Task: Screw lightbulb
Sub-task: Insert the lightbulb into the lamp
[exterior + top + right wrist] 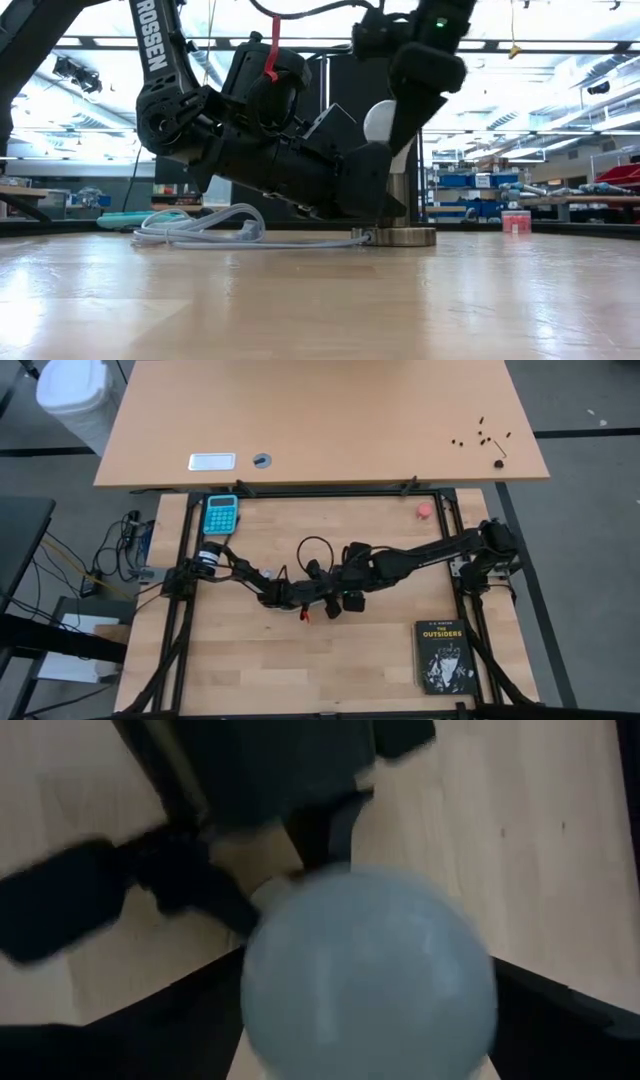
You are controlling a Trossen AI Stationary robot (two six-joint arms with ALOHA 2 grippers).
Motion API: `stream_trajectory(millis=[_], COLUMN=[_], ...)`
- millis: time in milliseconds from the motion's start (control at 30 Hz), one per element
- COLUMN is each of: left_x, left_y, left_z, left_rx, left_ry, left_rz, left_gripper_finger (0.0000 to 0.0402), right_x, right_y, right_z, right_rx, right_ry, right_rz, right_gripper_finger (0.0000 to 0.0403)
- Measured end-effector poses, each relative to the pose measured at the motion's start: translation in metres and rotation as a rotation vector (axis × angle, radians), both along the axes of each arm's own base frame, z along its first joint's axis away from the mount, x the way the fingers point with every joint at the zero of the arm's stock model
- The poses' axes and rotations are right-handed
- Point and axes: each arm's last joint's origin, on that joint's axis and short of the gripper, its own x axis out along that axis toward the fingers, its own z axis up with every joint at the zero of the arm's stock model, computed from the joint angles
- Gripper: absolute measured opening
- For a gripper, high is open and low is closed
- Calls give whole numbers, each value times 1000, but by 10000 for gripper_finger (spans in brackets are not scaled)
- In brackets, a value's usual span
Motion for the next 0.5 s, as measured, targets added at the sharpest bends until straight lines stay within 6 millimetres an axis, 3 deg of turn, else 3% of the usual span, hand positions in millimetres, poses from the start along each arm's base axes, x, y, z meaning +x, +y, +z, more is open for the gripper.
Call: stream_trajectory(millis=[267,500], left_x=[0,0], left_y=[0,0], left_z=[0,0], left_rx=[-1,3], left_ry=[0,4], left_rz=[-9,-17], left_gripper_finger=[166,166], right_x=[8,9], right_y=[-4,-17], right_z=[-1,-2], right_rx=[-14,46], right_ry=[29,66], right_rz=[32,42], right_gripper_finger=[344,314])
